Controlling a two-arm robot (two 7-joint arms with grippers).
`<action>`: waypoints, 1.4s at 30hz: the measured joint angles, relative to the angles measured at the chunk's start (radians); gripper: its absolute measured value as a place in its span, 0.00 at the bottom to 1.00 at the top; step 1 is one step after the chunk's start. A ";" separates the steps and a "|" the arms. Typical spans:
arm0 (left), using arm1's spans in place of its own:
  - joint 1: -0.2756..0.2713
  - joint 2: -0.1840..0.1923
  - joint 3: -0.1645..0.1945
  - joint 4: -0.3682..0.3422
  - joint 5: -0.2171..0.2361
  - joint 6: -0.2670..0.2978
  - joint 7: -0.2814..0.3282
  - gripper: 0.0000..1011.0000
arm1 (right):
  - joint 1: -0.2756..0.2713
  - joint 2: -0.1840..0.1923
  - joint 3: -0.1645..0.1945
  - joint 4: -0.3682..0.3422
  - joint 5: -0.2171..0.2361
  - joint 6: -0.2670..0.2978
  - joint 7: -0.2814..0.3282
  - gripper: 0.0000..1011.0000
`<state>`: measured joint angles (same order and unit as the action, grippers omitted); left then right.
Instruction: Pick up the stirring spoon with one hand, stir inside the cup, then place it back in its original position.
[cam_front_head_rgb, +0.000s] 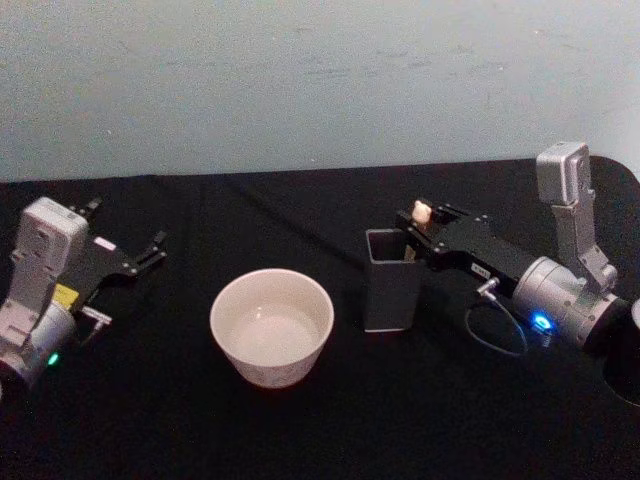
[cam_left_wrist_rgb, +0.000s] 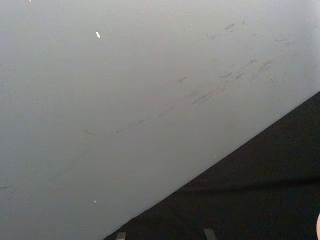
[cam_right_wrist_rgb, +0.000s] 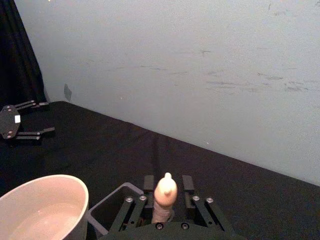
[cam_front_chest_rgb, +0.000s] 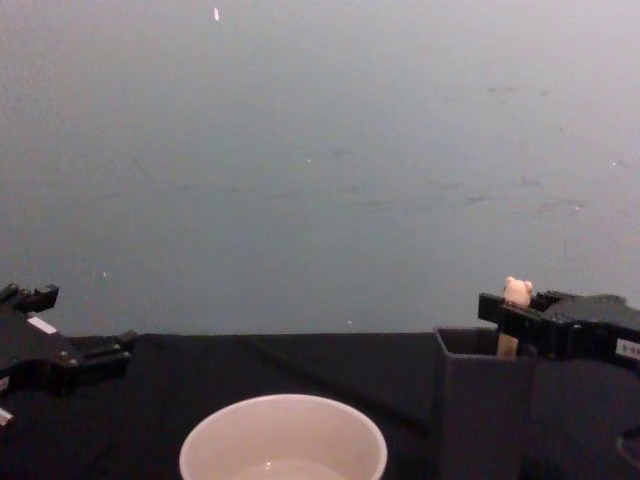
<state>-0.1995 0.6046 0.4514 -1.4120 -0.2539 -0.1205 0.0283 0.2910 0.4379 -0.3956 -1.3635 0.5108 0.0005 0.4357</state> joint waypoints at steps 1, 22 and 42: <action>0.000 0.000 0.000 0.000 0.000 0.000 0.000 0.99 | 0.000 0.000 0.000 0.000 0.000 0.000 0.000 0.34; 0.000 0.000 0.000 0.000 0.000 0.000 0.000 0.99 | -0.010 -0.005 0.013 -0.027 -0.018 -0.008 0.039 0.21; 0.000 0.000 0.000 0.000 0.000 0.000 0.000 0.99 | -0.004 0.012 0.066 -0.132 0.012 -0.119 0.109 0.21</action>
<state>-0.1995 0.6047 0.4514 -1.4120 -0.2539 -0.1205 0.0283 0.2866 0.4496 -0.3293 -1.4956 0.5229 -0.1186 0.5444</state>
